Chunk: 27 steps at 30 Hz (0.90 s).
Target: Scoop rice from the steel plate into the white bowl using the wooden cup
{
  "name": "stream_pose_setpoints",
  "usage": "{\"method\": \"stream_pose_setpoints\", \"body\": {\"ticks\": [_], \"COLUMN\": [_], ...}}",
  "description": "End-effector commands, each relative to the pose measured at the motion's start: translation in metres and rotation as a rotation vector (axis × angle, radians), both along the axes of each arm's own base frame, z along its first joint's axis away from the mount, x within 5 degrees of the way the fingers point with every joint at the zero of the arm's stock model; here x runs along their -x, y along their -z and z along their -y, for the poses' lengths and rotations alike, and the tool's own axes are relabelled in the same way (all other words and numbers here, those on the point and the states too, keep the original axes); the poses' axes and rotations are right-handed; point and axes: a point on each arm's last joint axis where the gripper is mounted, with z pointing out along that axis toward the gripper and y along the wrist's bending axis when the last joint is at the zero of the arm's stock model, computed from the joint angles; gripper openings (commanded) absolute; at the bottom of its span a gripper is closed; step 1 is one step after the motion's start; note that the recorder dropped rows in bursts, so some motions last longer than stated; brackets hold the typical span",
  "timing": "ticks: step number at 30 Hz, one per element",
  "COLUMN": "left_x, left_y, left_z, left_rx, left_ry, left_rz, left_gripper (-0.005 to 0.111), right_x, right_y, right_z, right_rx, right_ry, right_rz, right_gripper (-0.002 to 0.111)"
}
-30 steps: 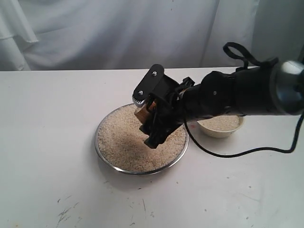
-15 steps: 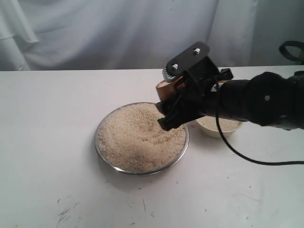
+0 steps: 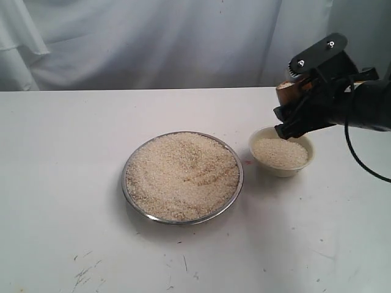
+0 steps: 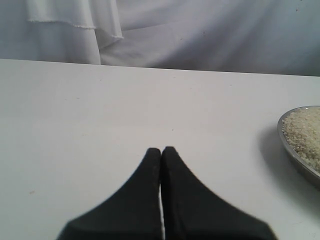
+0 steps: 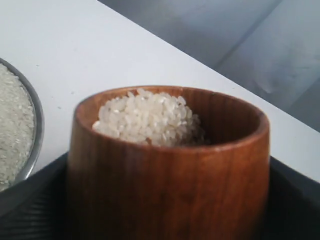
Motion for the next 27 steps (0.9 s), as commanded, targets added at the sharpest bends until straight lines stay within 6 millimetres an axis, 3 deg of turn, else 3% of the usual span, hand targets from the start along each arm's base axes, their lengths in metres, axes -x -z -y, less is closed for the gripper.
{"method": "stream_pose_setpoints", "body": {"ticks": [1,12,27], "left_x": [0.0,0.0,0.0], "left_y": [0.0,0.0,0.0], "left_z": [0.0,0.0,0.0], "left_rx": [-0.001,-0.001,-0.001], "left_ry": [0.002,0.002,0.002], "left_rz": [0.014,0.014,0.014], "left_gripper": [0.0,0.0,0.0], "right_x": [-0.009,-0.019,-0.032], "right_y": [0.018,0.031,0.041], "right_z": [0.003,0.019,0.015], "right_rx": [0.128,0.354,0.524], "right_ry": [-0.055,-0.172,-0.301], "right_rz": [0.023,0.073,0.111], "right_gripper": [0.0,0.0,0.0]}}
